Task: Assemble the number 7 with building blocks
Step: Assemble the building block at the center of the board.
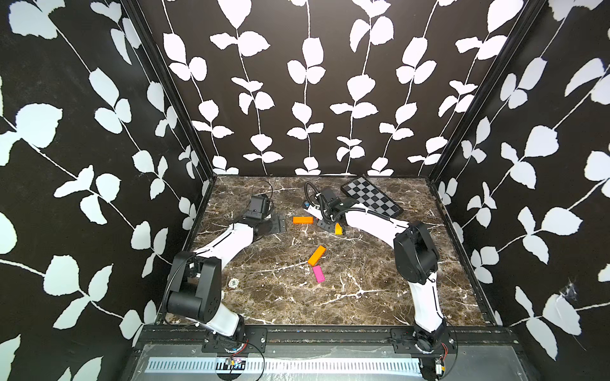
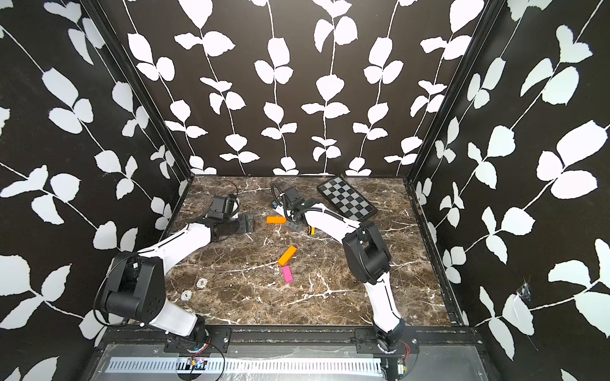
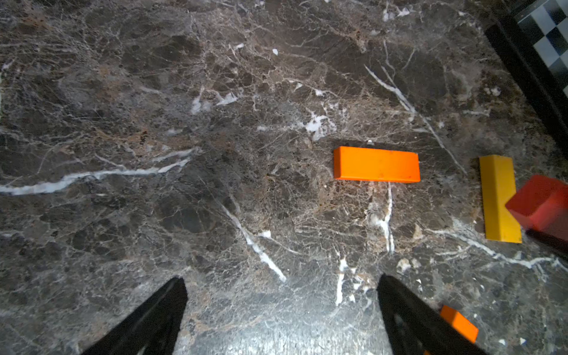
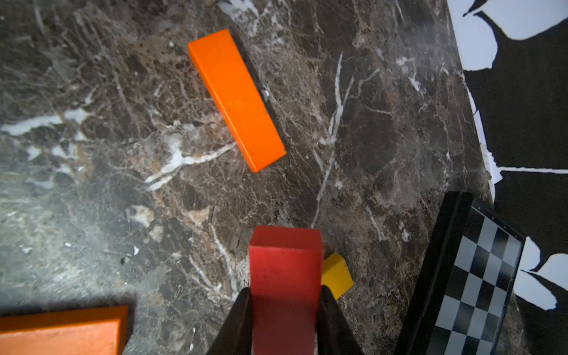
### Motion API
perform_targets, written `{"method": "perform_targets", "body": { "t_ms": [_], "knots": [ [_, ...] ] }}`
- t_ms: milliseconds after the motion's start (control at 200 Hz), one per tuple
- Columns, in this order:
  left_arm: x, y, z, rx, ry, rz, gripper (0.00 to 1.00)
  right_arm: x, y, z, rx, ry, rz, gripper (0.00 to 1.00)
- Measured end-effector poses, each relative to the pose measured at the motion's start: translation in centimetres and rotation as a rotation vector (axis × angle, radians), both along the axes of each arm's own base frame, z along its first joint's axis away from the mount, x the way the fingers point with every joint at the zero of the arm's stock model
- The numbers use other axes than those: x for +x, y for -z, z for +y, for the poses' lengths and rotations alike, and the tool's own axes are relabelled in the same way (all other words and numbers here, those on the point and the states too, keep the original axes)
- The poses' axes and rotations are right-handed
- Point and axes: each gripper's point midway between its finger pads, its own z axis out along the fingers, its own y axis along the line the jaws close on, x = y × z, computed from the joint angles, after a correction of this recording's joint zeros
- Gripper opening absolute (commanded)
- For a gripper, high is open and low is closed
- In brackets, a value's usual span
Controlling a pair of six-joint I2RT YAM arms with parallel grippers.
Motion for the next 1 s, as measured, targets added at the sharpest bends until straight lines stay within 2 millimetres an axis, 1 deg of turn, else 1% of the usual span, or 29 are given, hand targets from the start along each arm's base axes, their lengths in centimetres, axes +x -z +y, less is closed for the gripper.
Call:
{"method": "perform_targets", "body": {
  "t_ms": [110,195,360,495,830,1000],
  "knots": [
    [-0.1,0.1,0.0,-0.001,0.001,0.002,0.99,0.6,0.0,0.1,0.027,0.025,0.015,0.00],
    [-0.1,0.1,0.0,-0.001,0.002,0.004,0.99,0.6,0.0,0.3,0.037,0.017,0.027,0.00],
    [-0.1,0.2,0.0,-0.002,0.002,0.005,0.99,0.4,-0.1,0.3,0.013,-0.034,0.036,0.00],
    [-0.1,0.2,-0.1,-0.005,0.002,0.005,0.99,0.8,-0.4,0.4,-0.012,-0.077,0.022,0.00],
    [-0.1,0.2,-0.1,-0.007,0.002,0.006,0.99,0.7,0.4,0.6,-0.057,-0.175,0.029,0.00],
    [-0.1,0.2,-0.1,-0.007,0.003,0.006,0.99,1.3,1.0,1.2,-0.085,-0.224,0.029,0.00]
  ]
}}
